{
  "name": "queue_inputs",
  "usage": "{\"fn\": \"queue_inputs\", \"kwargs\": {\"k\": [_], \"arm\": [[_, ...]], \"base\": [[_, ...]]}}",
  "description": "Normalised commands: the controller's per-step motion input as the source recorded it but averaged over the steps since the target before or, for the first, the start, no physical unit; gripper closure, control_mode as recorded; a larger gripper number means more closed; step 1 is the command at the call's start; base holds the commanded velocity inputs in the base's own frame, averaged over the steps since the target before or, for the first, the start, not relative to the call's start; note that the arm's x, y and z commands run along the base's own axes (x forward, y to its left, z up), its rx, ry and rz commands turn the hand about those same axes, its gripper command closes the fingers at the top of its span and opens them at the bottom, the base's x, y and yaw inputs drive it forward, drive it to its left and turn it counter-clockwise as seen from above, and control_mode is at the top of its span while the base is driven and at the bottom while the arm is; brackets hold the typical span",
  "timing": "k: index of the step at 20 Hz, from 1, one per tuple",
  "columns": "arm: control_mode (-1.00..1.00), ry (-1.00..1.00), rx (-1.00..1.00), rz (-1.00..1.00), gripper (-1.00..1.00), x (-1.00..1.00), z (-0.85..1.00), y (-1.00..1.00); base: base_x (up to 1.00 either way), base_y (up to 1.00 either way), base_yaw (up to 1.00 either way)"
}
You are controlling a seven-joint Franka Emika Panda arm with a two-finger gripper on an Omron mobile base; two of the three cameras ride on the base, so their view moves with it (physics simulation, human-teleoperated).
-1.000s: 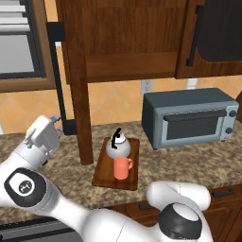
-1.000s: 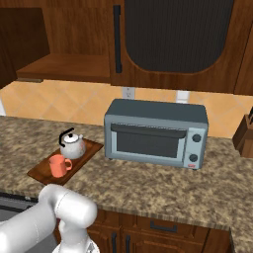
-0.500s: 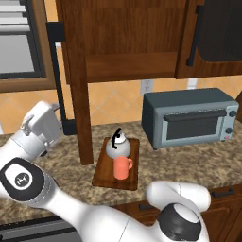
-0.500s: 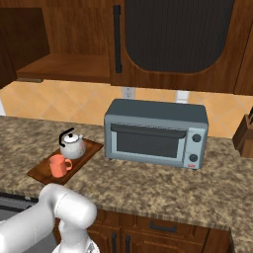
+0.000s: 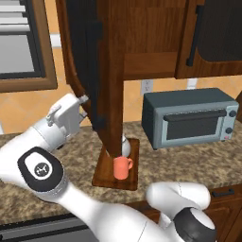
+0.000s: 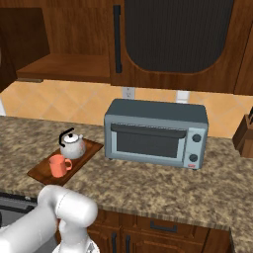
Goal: Pick the kettle from the counter and place it on the tray. Then pick the mug from the cabinet and place it on the tray. Then close the cabinet doors.
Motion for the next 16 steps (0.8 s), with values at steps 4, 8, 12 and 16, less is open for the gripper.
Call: {"fn": "queue_inputs", "kwargs": {"k": [4,8,12,16], "arm": [[-1.00,0.00,0.05,0.01,-1.00,0.00,0.31,-0.77],[-1.00,0.00,0.07,0.07,-1.00,0.08,0.30,-0.78],[-1.00,0.00,0.08,0.11,-1.00,0.14,0.26,-0.79],[-1.00,0.00,0.09,0.13,-1.00,0.14,0.20,-0.79]], "base": [[0.00,0.00,0.00],[0.00,0.00,0.00],[0.00,0.00,0.00],[0.00,0.00,0.00]]}}
